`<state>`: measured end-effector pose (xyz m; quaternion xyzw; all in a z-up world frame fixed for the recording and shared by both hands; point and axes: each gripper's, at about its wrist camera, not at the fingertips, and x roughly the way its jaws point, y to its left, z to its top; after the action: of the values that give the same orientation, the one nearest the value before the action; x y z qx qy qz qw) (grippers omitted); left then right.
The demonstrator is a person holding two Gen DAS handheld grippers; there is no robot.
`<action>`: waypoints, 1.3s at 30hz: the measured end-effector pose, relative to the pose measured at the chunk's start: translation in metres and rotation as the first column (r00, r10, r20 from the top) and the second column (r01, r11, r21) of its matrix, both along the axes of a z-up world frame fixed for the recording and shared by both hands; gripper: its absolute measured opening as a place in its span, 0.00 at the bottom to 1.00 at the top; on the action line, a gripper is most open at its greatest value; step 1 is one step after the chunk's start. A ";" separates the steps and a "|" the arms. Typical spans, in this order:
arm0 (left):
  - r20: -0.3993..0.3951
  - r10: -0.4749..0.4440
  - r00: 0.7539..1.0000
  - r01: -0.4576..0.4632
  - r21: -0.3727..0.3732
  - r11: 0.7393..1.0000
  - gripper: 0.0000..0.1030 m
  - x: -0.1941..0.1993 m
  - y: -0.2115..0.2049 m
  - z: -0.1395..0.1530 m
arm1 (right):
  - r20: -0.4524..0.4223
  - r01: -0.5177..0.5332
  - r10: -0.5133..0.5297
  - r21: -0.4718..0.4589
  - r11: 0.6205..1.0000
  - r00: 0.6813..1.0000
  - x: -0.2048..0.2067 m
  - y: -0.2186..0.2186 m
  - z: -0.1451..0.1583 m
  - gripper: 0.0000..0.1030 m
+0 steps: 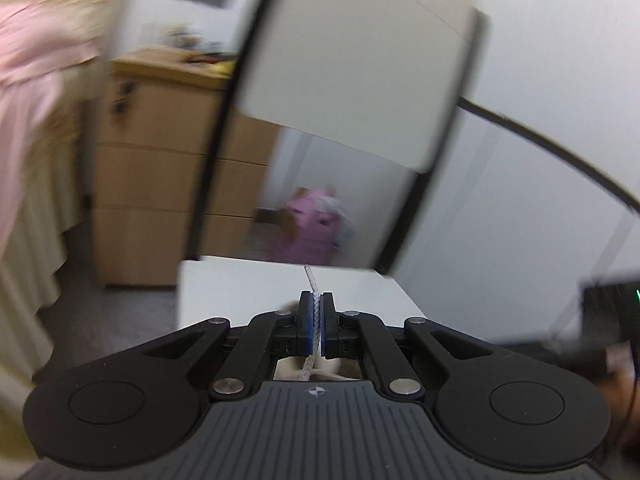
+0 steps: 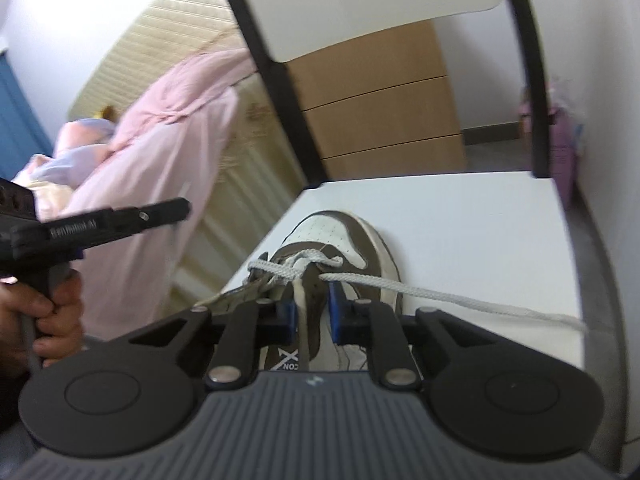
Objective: Lace up shoes with both hands
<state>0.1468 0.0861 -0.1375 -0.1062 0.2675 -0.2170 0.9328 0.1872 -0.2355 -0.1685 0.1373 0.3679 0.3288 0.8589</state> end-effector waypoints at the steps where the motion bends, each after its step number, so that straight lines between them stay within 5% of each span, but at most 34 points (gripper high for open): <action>1: 0.005 -0.038 0.999 0.038 0.023 0.999 0.03 -0.002 -0.005 -0.002 | -0.007 -0.008 0.008 0.020 1.000 1.000 0.001 -0.001 -0.001 0.15; 5: 0.000 -0.177 0.984 0.175 0.134 0.975 0.04 -0.009 -0.031 -0.010 | -0.104 0.039 -0.023 0.153 0.987 0.994 0.008 -0.012 -0.012 0.18; 8: 0.002 -0.245 0.970 0.239 0.208 0.949 0.04 -0.016 -0.047 -0.014 | -0.234 0.140 -0.068 0.306 0.942 0.970 0.011 -0.027 -0.026 0.26; 13: 0.027 -0.294 0.955 0.272 0.305 0.913 0.03 -0.023 -0.062 -0.015 | -0.318 0.233 -0.109 0.382 0.894 0.942 0.007 -0.036 -0.031 0.28; 17: 0.050 -0.349 0.936 0.295 0.432 0.852 0.04 -0.032 -0.077 -0.018 | -0.498 0.424 -0.132 0.536 0.730 0.857 -0.003 -0.055 -0.057 0.29; 22: 0.066 -0.409 0.910 0.306 0.558 0.771 0.03 -0.038 -0.095 -0.026 | -0.471 0.400 -0.140 0.513 0.760 0.871 0.001 -0.046 -0.050 0.30; 29: 0.071 -0.500 0.863 0.333 0.664 0.669 0.03 -0.039 -0.109 -0.032 | -0.511 0.430 -0.123 0.542 0.722 0.850 0.000 -0.054 -0.060 0.30; 39: 0.061 -0.575 0.816 0.344 0.748 0.567 0.02 -0.041 -0.122 -0.042 | -0.542 0.446 -0.100 0.557 0.701 0.834 0.001 -0.057 -0.067 0.29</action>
<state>0.1062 -0.0358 -0.1790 0.3682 0.2041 -0.3483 0.8375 0.1880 -0.2928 -0.2359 0.5636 0.3986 0.2577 0.6760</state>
